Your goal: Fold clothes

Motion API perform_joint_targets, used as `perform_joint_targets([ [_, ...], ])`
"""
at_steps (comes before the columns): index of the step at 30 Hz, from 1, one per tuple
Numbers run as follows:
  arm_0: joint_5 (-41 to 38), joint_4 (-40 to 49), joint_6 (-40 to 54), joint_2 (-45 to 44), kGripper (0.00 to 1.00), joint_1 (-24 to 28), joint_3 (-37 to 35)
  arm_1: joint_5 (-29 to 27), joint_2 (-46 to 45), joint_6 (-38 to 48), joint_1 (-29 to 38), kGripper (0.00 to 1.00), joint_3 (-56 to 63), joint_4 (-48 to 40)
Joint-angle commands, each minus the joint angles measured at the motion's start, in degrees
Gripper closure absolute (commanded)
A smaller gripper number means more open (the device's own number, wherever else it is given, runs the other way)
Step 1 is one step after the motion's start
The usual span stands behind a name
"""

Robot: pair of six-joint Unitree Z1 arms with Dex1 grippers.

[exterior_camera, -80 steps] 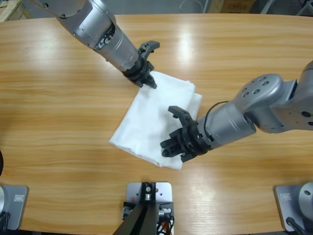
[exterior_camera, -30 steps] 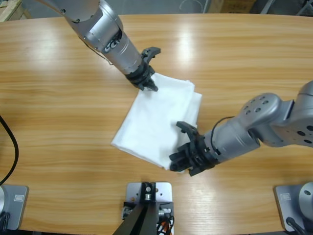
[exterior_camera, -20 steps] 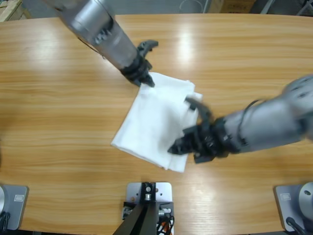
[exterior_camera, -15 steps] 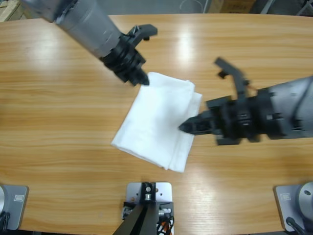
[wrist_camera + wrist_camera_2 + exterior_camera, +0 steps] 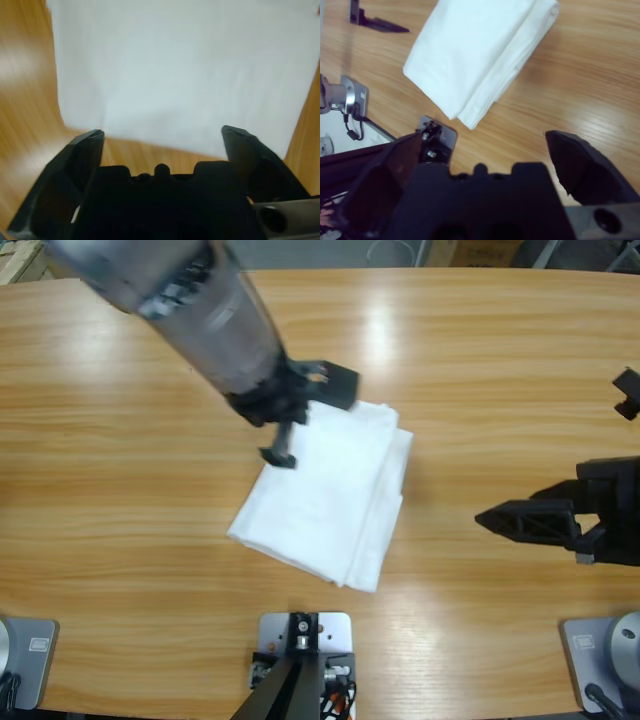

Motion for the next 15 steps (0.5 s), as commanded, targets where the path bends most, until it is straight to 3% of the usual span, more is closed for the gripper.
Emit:
perform_joint_targets([
  [1,0.8,1.8,-0.1,9.8,0.004,-4.6,-1.5,-0.7,-1.3,0.8,0.5,0.0,4.4,0.7],
  [15,2.7,4.6,0.0,21.5,0.013,-5.7,-8.4,1.6,-3.0,1.9,0.5,0.0,7.8,-0.7],
])
